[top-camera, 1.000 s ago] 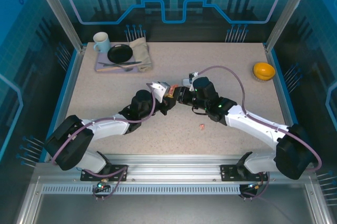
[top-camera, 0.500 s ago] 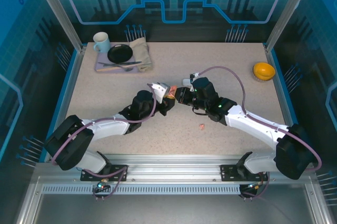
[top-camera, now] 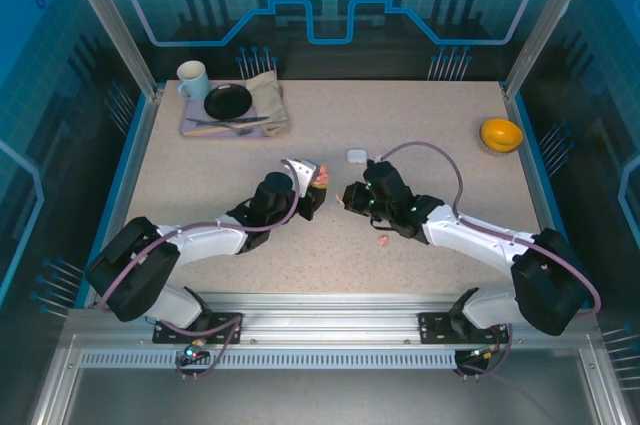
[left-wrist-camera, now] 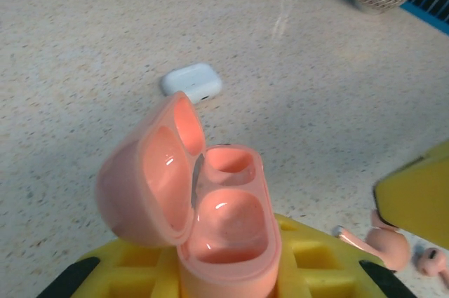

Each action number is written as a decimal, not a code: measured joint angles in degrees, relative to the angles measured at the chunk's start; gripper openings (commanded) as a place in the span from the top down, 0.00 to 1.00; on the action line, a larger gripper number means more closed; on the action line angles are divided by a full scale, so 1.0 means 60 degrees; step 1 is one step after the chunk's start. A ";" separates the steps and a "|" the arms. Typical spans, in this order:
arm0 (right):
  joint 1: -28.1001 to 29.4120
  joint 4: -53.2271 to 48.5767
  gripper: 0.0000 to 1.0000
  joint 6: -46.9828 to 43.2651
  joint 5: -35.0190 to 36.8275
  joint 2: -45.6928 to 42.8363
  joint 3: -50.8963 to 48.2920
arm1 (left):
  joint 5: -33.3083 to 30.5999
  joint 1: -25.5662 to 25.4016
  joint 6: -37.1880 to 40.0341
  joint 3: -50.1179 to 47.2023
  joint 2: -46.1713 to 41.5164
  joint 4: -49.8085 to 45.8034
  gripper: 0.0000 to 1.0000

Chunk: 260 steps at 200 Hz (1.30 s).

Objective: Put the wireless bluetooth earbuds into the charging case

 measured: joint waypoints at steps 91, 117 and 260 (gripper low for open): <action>-0.0084 0.0135 0.79 0.0368 0.0153 0.2014 -0.0823 | -0.1242 0.0000 -0.0004 -0.0011 -0.0739 -0.0783 1.00; -0.0066 0.0233 0.64 0.0568 0.0138 0.2004 -0.0882 | -0.1341 0.0000 0.0080 -0.0011 -0.1045 -0.0874 1.00; 0.1373 -0.0710 0.61 -0.0251 -0.0484 0.1435 0.0138 | -0.1370 0.0663 0.0219 -0.0007 -0.2273 -0.1355 1.00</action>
